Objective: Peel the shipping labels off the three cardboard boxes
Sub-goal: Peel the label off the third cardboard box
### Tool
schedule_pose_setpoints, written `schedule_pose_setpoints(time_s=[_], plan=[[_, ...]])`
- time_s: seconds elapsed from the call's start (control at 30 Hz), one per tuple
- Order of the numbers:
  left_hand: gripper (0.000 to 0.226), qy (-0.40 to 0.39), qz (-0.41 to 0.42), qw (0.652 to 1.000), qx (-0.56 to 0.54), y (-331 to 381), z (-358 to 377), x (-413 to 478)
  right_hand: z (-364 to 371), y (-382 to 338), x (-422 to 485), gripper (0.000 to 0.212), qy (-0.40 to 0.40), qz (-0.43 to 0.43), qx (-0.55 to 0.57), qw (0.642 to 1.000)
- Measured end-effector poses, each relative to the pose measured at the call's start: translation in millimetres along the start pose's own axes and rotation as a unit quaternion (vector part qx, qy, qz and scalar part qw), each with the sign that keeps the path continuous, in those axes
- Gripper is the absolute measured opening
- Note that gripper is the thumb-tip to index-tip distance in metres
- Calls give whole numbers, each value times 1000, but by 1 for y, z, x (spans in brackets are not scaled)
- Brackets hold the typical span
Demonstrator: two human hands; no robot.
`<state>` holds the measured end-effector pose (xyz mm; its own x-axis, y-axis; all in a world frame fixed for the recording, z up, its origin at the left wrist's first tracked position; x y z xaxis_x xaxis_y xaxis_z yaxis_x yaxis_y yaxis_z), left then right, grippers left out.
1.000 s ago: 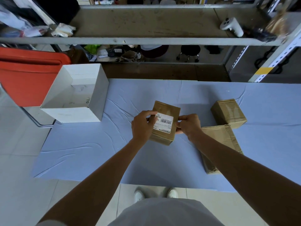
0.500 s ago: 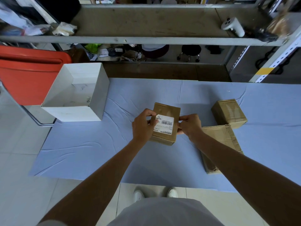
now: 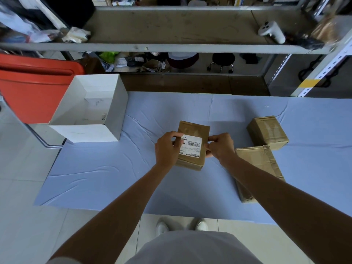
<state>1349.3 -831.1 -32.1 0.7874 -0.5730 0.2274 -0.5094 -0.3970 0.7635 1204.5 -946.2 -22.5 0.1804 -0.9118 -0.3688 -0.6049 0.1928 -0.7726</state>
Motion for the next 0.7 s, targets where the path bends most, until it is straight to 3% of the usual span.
schedule_pose_setpoints(time_s=[0.27, 0.33, 0.43, 0.7], plan=[[9, -15, 28, 999, 1, 6, -1, 0, -1, 1, 0, 27, 13, -12, -15, 1000], [2, -15, 34, 999, -8, 8, -2, 1, -2, -1, 0, 23, 13, -13, -18, 1000], [13, -1, 23, 1000, -15, 9, -4, 4, -4, -1, -1, 13, 15, -11, -17, 1000], [16, -20, 36, 994, 97, 2, 3, 1, 4, 6, -6, 20, -1, 1, -18, 1000]])
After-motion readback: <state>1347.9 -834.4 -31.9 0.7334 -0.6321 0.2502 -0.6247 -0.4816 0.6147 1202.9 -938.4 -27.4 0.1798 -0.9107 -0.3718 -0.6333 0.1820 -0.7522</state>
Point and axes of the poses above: each hand's wrist, its own x-axis towards the middle knuckle, its own z-axis out of the palm, y = z × x, the point moved 5 cm from there along x, towards the middle knuckle, and after that the axes turned 11 degrees about y, right-handed, at the moved point
